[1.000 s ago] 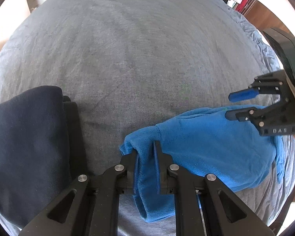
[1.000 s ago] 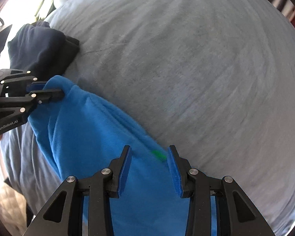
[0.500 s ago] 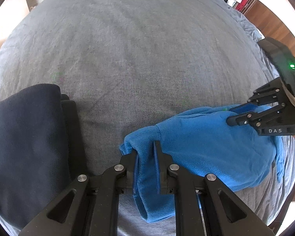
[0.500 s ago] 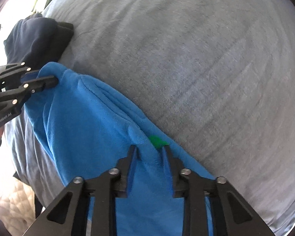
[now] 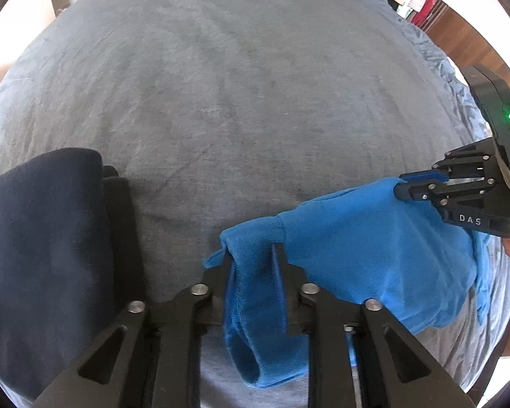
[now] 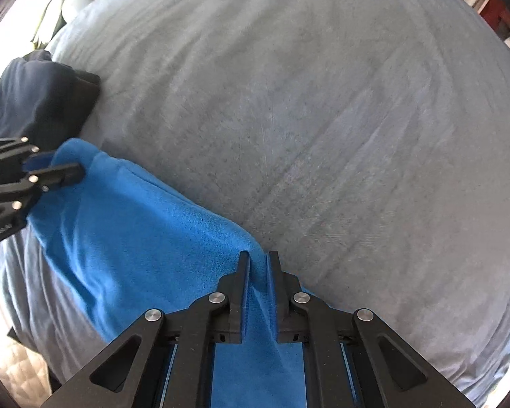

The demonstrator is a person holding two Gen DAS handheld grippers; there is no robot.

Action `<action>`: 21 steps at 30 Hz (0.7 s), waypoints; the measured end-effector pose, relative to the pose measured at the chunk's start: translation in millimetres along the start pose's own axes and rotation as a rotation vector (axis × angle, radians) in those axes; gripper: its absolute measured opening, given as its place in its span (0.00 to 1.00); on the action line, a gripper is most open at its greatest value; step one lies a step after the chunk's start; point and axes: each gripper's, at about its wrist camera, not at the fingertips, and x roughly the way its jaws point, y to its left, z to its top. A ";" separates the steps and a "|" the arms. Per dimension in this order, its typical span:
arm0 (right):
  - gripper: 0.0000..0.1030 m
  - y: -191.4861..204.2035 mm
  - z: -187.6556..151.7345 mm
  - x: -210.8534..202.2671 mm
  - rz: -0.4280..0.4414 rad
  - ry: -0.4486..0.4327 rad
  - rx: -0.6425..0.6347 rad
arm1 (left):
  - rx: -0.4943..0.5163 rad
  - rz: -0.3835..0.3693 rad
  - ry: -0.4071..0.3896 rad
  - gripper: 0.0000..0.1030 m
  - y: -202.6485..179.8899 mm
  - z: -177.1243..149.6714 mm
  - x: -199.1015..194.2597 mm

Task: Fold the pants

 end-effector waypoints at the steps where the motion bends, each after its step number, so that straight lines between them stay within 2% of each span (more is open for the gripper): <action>1: 0.11 -1.3 0.3 2.6 -0.006 -0.003 0.007 | 0.013 0.043 -0.005 0.44 0.8 -0.6 0.4; 2: 0.11 -4.1 2.3 5.7 -0.006 -0.002 0.018 | 0.029 0.067 -0.010 0.45 1.2 -0.9 -0.2; 4: 0.16 -6.0 -0.2 7.7 -0.014 0.001 0.041 | 0.035 0.058 -0.010 0.45 2.3 -0.8 -3.3; 6: 0.30 -14.9 -3.9 4.9 -0.031 0.005 0.058 | 0.044 0.081 -0.014 0.45 4.2 0.6 -9.5; 9: 0.31 -17.2 -4.3 -5.5 -0.036 -0.012 0.068 | 0.039 0.093 -0.039 0.45 7.3 2.9 -29.0; 11: 0.31 -14.1 -5.5 -20.2 -0.073 -0.037 0.064 | 0.036 0.096 -0.064 0.50 10.2 2.9 -45.4; 13: 0.31 -7.0 -7.5 -34.9 -0.103 -0.071 0.073 | 0.044 0.074 -0.076 0.51 9.8 -0.2 -59.5; 17: 0.31 14.5 -19.5 -72.2 -0.058 -0.186 0.113 | 0.116 -0.028 -0.091 0.51 0.9 -21.4 -79.9; 21: 0.31 47.2 -44.7 -93.2 -0.011 -0.258 0.127 | 0.187 -0.053 -0.076 0.49 -14.4 -45.4 -86.1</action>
